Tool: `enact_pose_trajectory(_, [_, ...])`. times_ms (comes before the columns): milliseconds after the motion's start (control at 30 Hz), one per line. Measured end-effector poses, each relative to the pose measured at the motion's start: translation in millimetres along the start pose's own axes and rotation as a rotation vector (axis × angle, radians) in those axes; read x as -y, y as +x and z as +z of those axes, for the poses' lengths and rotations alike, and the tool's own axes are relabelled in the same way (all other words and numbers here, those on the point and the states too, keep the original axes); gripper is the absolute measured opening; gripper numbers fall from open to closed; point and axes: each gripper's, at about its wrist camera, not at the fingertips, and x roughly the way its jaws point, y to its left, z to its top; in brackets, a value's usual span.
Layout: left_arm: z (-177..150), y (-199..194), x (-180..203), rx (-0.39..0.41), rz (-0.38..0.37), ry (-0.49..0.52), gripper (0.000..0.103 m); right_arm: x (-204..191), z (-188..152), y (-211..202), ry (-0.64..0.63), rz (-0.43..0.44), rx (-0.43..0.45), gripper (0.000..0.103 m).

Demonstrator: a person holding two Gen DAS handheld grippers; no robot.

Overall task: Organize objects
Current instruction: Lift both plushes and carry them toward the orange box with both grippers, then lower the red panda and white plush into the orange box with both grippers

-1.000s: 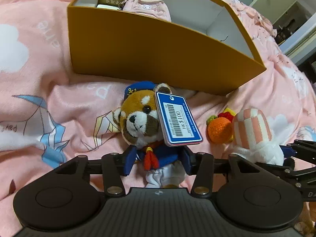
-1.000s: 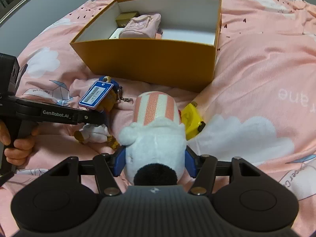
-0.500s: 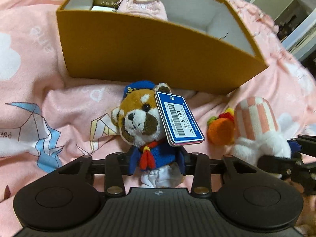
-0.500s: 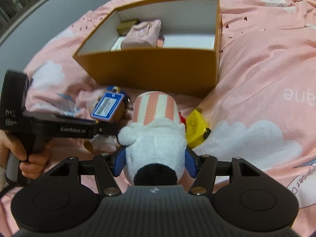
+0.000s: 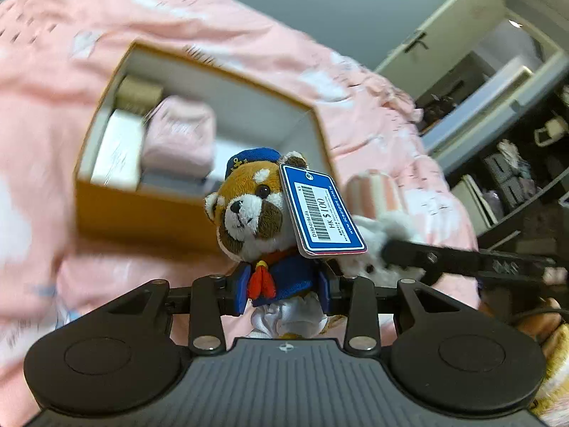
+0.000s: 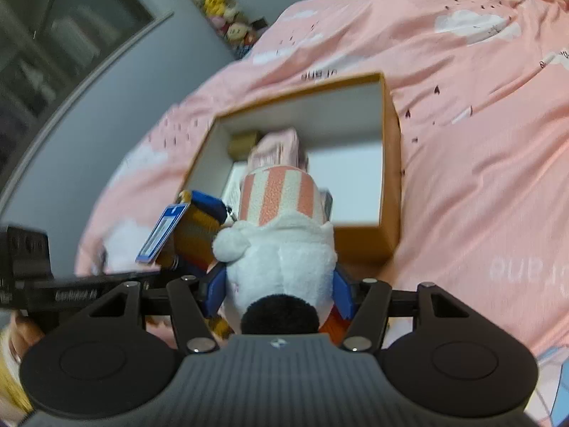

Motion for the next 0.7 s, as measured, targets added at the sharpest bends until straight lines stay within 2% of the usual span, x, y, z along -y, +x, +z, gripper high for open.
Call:
enact_pose_trajectory(200, [54.5,15.0,27.8,0.014,0.004,0.125,0.042,-0.5,51.1,6.0,0.038,-0.007,0.041,0.061])
enact_pose_trajectory(333, [87.3,48.6,32.4,-0.021,0.030,0.193,0.042,2.1,81.2,28.2,0.022,-0.062,0.033,0.061])
enact_pose_trajectory(467, [114.1,90.9,20.3,-0.081,0.063,0.214,0.042,8.2,102.9,64.5,-0.021,-0.135,-0.019,0.062])
enact_pose_trajectory(567, [124.7,120.7,12.6,-0.107,0.118,0.276,0.042,11.2,115.3,91.2,-0.055,-0.162,-0.080,0.062])
enact_pose_trajectory(700, [131.0,149.9,0.4,-0.154,0.137,0.261,0.042,13.6,129.9,119.2,-0.105,-0.216,-0.111,0.061])
